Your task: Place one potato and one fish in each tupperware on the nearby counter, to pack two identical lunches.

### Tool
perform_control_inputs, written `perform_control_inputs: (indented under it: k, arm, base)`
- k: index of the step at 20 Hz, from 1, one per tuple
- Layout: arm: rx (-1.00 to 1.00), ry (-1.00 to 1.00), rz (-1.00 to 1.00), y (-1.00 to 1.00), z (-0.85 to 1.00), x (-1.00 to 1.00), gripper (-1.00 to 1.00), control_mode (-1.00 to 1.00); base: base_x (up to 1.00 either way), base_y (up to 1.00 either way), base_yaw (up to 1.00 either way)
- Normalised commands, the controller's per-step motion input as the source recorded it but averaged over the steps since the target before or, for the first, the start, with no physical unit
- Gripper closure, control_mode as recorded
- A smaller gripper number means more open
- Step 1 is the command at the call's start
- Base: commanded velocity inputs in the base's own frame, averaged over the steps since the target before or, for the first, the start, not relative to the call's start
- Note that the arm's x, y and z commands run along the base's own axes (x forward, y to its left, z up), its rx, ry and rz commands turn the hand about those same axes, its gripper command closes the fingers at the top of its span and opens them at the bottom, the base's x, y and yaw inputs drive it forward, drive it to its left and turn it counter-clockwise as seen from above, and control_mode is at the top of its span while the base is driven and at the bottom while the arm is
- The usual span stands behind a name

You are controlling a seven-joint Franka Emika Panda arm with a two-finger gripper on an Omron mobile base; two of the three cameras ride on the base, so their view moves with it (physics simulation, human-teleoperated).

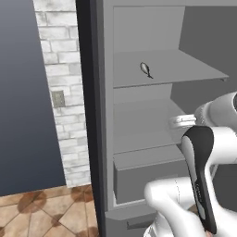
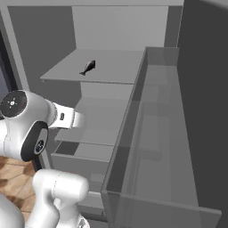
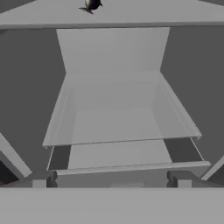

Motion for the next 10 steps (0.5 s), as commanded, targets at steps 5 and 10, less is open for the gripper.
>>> perform_control_inputs:
  k: [5, 10]
  arm:
    - [-0.05, 0.06, 0.01, 0.03, 0.4, 0.1, -1.0, -1.0]
    - [-0.01, 0.0, 0.0, -0.03, 0.6, -0.01, -1.0, -1.0]
  base:
    - [0.0, 0.0, 0.0]
    - [0.0, 0.0, 0.0]
